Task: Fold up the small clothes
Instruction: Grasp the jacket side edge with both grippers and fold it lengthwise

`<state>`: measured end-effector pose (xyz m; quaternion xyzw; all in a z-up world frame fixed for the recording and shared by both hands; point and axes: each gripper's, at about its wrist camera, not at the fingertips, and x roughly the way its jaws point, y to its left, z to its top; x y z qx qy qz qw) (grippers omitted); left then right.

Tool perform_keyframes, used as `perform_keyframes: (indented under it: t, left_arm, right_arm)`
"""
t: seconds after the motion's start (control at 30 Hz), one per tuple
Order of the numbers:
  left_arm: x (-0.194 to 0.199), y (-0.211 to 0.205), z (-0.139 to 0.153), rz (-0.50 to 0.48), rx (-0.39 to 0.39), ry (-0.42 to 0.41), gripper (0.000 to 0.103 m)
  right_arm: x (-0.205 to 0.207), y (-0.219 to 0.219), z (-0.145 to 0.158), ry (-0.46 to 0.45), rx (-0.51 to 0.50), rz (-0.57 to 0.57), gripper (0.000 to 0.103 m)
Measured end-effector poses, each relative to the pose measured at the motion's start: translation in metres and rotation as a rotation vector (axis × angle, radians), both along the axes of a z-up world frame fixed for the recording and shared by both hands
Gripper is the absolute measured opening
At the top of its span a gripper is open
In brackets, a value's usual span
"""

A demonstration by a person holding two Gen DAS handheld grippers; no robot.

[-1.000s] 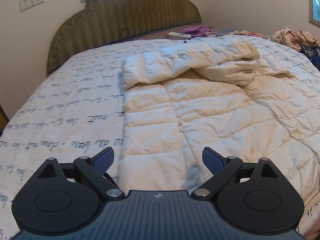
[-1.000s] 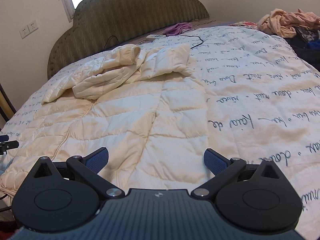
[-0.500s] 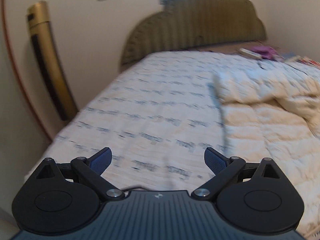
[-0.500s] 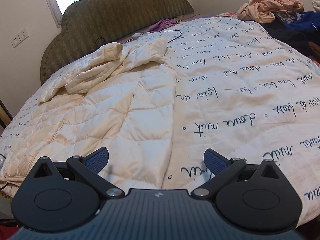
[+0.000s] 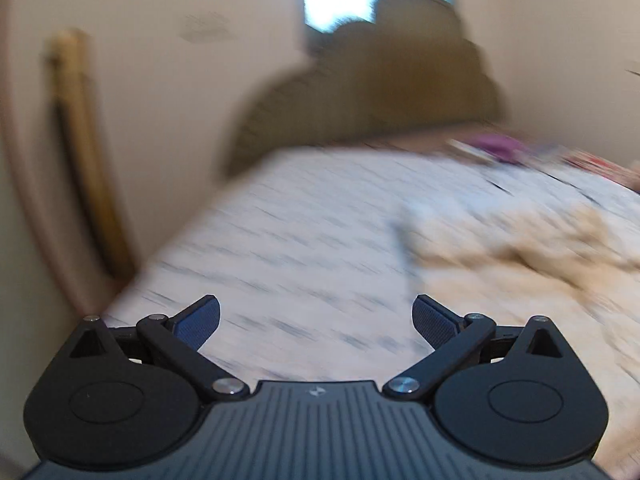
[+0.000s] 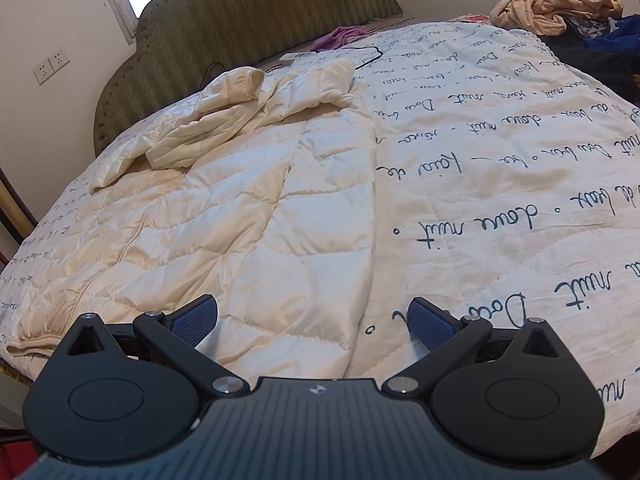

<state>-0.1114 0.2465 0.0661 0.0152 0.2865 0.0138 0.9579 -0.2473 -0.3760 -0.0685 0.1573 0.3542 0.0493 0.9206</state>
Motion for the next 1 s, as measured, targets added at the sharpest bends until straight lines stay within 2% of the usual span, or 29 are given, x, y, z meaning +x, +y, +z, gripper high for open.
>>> perform_keyframes:
  t: [0.03, 0.13, 0.23, 0.3, 0.4, 0.5, 0.53, 0.63, 0.73, 0.83, 0.87, 0.9, 0.93, 0.97, 1.0]
  left_arm:
    - [0.003, -0.009, -0.013, -0.065, -0.010, 0.031, 0.103]
    - [0.007, -0.030, -0.042, -0.199, 0.026, 0.100, 0.103]
    - [0.008, -0.039, -0.062, -0.282, 0.027, 0.157, 0.103]
    - [0.007, -0.040, -0.074, -0.316, -0.009, 0.205, 0.103]
    - [0.005, -0.038, -0.091, -0.370, -0.125, 0.309, 0.103]
    - [0.003, -0.033, -0.111, -0.409, -0.323, 0.409, 0.103]
    - [0.001, -0.033, -0.116, -0.412, -0.369, 0.418, 0.103]
    - [0.001, -0.035, -0.121, -0.414, -0.429, 0.400, 0.103]
    - [0.006, -0.038, -0.124, -0.443, -0.521, 0.410, 0.103]
    - [0.009, -0.043, -0.126, -0.461, -0.574, 0.404, 0.101]
    - [0.009, -0.044, -0.127, -0.463, -0.590, 0.399, 0.098]
    - [0.009, -0.045, -0.127, -0.467, -0.603, 0.400, 0.085]
    - [0.009, -0.045, -0.127, -0.462, -0.611, 0.407, 0.068]
    - [0.010, -0.045, -0.129, -0.448, -0.611, 0.417, 0.059]
    - [0.011, -0.044, -0.130, -0.436, -0.616, 0.429, 0.042]
  right_arm:
    - [-0.001, 0.001, 0.000, 0.001, 0.001, 0.005, 0.103]
    - [-0.005, 0.000, 0.001, 0.007, 0.002, 0.006, 0.103]
    - [-0.009, -0.006, -0.004, 0.020, 0.039, -0.010, 0.103]
    - [-0.012, -0.008, -0.008, 0.020, 0.071, -0.007, 0.103]
    - [-0.017, -0.009, -0.010, 0.011, 0.124, 0.017, 0.098]
    - [-0.020, -0.017, -0.012, -0.010, 0.263, 0.043, 0.086]
    - [-0.021, -0.020, -0.015, -0.009, 0.316, 0.042, 0.079]
    - [-0.021, -0.024, -0.021, 0.006, 0.401, 0.037, 0.063]
    - [-0.022, -0.020, -0.027, 0.010, 0.461, 0.050, 0.052]
    - [-0.020, -0.012, -0.031, 0.007, 0.511, 0.087, 0.041]
    - [-0.018, -0.009, -0.031, 0.008, 0.515, 0.094, 0.036]
    - [-0.017, -0.006, -0.032, 0.010, 0.514, 0.097, 0.028]
    - [-0.015, -0.004, -0.032, 0.013, 0.508, 0.099, 0.025]
    - [-0.015, -0.002, -0.032, 0.010, 0.502, 0.097, 0.023]
    - [-0.015, -0.001, -0.031, 0.007, 0.501, 0.095, 0.021]
